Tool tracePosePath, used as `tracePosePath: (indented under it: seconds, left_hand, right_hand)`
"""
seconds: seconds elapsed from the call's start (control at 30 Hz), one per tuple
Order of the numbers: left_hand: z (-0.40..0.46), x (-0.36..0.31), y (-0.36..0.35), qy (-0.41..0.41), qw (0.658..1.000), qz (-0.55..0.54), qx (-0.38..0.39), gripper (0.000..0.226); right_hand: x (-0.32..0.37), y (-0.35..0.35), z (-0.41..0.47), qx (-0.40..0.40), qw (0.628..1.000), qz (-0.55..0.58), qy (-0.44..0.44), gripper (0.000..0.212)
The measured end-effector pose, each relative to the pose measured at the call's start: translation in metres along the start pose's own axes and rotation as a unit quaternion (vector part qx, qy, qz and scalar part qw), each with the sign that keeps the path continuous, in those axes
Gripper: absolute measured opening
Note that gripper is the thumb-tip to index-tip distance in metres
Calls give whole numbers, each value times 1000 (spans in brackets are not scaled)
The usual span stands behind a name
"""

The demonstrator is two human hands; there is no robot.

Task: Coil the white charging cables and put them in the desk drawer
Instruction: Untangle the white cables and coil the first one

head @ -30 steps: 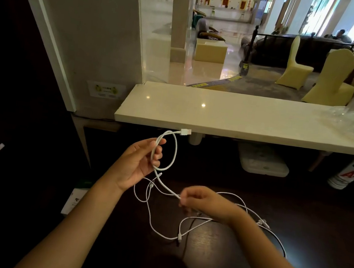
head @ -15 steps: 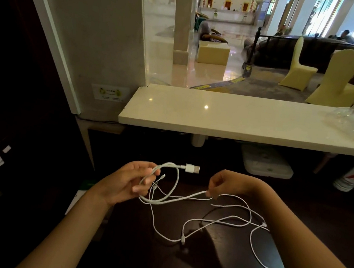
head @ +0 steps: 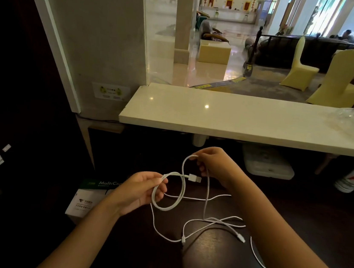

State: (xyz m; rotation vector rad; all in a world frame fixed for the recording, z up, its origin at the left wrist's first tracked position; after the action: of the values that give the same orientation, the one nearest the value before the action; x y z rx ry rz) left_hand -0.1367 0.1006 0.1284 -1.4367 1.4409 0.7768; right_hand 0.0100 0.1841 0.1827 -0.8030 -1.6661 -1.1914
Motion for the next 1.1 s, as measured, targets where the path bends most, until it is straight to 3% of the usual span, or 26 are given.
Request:
tracePosePath:
  seconds: [0.1,0.23,0.43,0.7,0.83,0.97,1.1]
  left_hand:
    - [1,2,4,-15,998,-36,-56,17]
    - [3,-3,-4,-54,990,-104,-76,15]
    - [5,-10,-12,-82,969,-228,-38,22]
    - [9,-4,-1,-81,949,-302,-37,24]
    - [8,-14,7,-81,934,-347,-31,24]
    - [4,-17,0,-68,945,-319,-10,27]
    - [5,-16,-21,-52,944,-324,23,28]
  right_hand:
    - [13,-2,-8,-52,998,7,43,27]
    - [45,-19,-30,-134,962,-135,198,22]
    - [51,-56,-52,-127,924,-161,323,17]
    - [28,-69,-68,-92,923,-108,359,28]
    - [9,-45,-68,-156,939,-35,305,30]
    - [40,-12,-60,-229,855,-275,374,51]
    - [58,-29,-41,-173,746,-482,426,50]
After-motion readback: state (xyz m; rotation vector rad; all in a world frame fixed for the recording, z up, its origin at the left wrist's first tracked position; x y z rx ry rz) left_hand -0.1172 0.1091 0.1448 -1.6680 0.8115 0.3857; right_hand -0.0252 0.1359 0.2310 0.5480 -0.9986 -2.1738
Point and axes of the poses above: each hand's wrist, its own z-axis towards the middle knuckle, its own y-axis out of the back of the hand, x = y × z, the point moved 10 cm from there along z, towards the middle knuckle, and after that the axes turned 5 degrees about y, right-handed, at the moved point
